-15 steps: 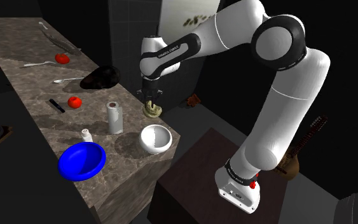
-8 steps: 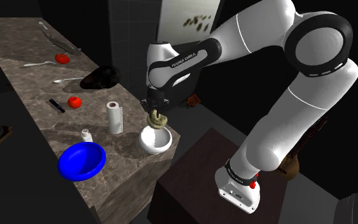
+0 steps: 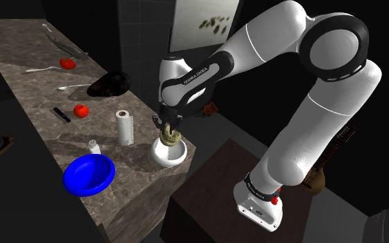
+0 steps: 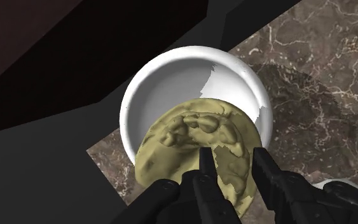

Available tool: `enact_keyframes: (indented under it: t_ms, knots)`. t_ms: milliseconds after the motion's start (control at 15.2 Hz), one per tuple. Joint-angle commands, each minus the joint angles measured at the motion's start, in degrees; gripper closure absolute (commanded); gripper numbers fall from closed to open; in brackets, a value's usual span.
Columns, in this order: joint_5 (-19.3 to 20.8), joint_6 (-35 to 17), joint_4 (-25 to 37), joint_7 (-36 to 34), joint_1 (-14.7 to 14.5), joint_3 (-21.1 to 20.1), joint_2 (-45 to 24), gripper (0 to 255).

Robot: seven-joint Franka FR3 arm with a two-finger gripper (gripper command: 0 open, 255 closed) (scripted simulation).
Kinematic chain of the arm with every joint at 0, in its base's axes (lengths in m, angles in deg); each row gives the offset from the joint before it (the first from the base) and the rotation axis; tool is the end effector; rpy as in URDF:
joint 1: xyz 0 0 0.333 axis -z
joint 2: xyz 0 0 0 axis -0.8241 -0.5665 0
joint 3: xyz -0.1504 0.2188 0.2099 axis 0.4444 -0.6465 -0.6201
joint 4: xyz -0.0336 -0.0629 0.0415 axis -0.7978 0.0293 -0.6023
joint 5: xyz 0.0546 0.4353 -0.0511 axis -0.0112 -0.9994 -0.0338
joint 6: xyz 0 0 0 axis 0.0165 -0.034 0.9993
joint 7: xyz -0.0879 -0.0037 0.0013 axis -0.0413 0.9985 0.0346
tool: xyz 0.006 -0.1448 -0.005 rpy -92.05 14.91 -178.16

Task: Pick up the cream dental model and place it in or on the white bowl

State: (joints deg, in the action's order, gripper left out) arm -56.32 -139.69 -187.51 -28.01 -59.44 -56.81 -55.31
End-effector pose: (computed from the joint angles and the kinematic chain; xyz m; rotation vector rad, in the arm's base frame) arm 0.4963 0.0965 0.2179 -2.9754 0.9809 0.1843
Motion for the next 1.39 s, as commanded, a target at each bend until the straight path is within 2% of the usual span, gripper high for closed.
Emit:
enact_keyframes:
  t_ms: [0,660,1188,1254,1320]
  knots:
    - [0.07,-1.72,-0.40,-0.07,-0.06,-0.03,-1.27,255]
    - [0.69,-9.28,-0.87,-0.20,-0.24,0.14,-8.38,255]
    - [0.70,-9.28,-0.87,-0.20,-0.23,0.13,-8.38,255]
    - [0.69,-9.27,-0.90,-0.20,-0.23,0.13,-8.33,0]
    - [0.69,-9.23,-0.90,-0.22,-0.24,0.12,-8.30,0]
